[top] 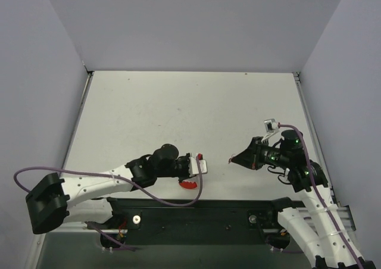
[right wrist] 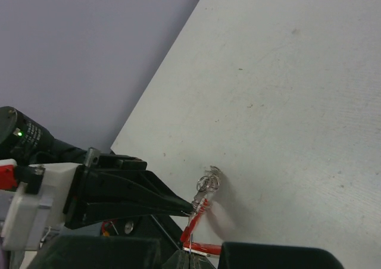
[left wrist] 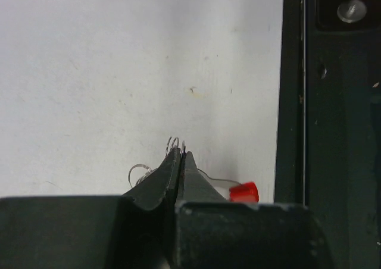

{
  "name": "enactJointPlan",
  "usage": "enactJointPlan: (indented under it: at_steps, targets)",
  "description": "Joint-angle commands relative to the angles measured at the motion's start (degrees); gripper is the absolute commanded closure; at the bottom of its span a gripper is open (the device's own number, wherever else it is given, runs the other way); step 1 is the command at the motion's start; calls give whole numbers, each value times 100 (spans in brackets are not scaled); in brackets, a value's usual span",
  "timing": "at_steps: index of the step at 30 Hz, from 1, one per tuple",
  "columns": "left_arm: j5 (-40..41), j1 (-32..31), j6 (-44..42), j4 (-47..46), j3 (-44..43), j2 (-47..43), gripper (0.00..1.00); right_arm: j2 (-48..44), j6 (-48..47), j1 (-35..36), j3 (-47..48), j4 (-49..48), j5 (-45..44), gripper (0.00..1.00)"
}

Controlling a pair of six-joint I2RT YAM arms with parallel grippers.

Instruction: Put the keys on the keyring

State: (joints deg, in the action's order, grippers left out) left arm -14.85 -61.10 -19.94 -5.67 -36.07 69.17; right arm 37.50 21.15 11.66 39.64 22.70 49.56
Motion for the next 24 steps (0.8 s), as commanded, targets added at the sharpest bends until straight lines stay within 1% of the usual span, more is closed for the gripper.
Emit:
enactJointPlan:
  at_steps: [1,6,10,16,24]
  targets:
    - [-185,-95,8,750,-461,-946,100,12,337,590,421,-512,64,100]
    - [-88,-174,-1,1305,-821,-1545,100,363,478,1775,966,-460,-577,100]
    - [105,-262,-44,1472,-1050,-1626,100,601,504,2365,1379,-337,-974,100]
    - [228,-420,-106,1551,-1375,-1503,100,926,566,2981,1758,-204,-1317,100]
    - [386,-526,-282,1762,-1587,-1353,100,1198,540,3264,1793,-169,-1563,100]
